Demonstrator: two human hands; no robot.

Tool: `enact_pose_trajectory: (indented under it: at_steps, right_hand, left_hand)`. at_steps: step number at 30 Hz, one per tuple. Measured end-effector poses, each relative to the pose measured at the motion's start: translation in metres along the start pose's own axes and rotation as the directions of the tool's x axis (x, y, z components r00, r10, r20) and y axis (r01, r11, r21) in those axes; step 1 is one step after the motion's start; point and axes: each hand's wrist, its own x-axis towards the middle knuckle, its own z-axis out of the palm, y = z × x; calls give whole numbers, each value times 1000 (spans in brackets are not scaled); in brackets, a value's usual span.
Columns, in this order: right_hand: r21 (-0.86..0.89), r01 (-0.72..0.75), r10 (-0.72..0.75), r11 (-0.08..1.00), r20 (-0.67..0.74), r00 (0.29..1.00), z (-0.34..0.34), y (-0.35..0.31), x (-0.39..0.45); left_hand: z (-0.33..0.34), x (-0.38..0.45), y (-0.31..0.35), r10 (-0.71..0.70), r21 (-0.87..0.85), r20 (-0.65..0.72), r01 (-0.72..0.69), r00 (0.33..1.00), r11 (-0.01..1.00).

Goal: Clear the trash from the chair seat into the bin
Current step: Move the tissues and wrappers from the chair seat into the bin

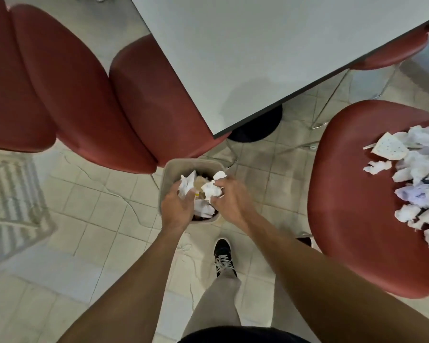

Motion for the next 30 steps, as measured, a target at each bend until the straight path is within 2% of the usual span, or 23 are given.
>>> enact_pose_trajectory:
  at_steps: [2,5,9,16,19,24,30]
  right_hand:
    - [33,36,-38,999,56,998,9,-11,10]
    - [87,21,-25,996,54,998,10,-19,23]
    - [47,-65,64,997,35,997,6,-1,31]
    - [83,-174,169,981,63,984,-24,56,22]
    - [109,-229,221,967,82,972,-43,77,13]
    - [112,-354,350,929,56,935,-96,150,-3]
    - [162,-462,468,872,-2,884,-153,232,-23]
  left_hand:
    - [-5,9,-5,-10,-37,32,11,999,999]
    - [-5,16,-10,5,-51,49,-2,999,999]
    - [1,20,-13,-11,-17,55,12,998,1000]
    - [33,12,24,-22,18,142,20,990,1000]
    - [53,8,39,13,45,179,-21,984,999]
    - [114,-4,89,124,65,318,-152,940,986]
    - [190,-17,149,151,173,399,-236,904,956]
